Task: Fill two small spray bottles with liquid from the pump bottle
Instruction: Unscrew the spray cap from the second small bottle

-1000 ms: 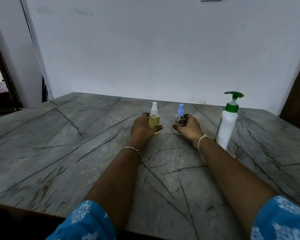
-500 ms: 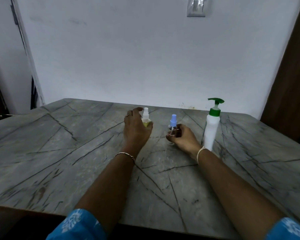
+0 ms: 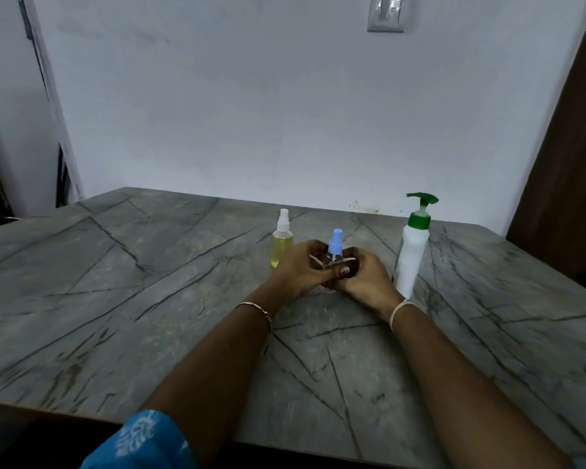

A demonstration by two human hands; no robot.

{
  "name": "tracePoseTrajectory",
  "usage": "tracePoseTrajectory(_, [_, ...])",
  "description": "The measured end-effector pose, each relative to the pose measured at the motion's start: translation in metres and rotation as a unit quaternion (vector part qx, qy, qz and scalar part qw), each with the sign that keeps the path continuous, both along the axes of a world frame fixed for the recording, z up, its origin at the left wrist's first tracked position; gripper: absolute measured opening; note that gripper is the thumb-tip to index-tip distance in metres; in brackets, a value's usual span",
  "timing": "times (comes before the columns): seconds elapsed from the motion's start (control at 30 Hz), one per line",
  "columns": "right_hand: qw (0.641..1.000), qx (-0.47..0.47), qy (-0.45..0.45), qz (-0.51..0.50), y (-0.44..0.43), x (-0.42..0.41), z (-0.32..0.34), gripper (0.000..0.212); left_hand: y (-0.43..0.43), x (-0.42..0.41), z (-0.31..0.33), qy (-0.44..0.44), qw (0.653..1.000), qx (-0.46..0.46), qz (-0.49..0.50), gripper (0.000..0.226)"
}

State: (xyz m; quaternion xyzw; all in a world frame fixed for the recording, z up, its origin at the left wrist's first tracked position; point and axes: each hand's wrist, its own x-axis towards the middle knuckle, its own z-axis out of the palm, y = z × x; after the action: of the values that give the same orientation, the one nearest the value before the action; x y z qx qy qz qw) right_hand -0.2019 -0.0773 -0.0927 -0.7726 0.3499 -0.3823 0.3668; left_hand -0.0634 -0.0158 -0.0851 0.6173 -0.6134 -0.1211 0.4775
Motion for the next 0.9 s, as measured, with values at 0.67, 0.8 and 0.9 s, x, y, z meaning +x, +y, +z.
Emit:
tracePoseTrajectory(0.67, [0.951, 0.029, -0.301, -0.062, 0.012, 0.014, 0.04, 0.027, -0.008, -0.04, 0.004, 0.029, 0.996, 0.04, -0.073, 0.026])
tracePoseTrajectory(0.8, [0.948, 0.043, -0.307, -0.074, 0.011, 0.017, 0.045, 0.034, -0.005, -0.041, 0.004, 0.033, 0.994, 0.051, -0.093, 0.025])
tracePoseTrajectory(0.9, [0.949, 0.07, -0.305, -0.039, 0.011, 0.015, 0.05, 0.041, -0.004, -0.039, 0.004, 0.057, 0.99, 0.072, -0.107, 0.022])
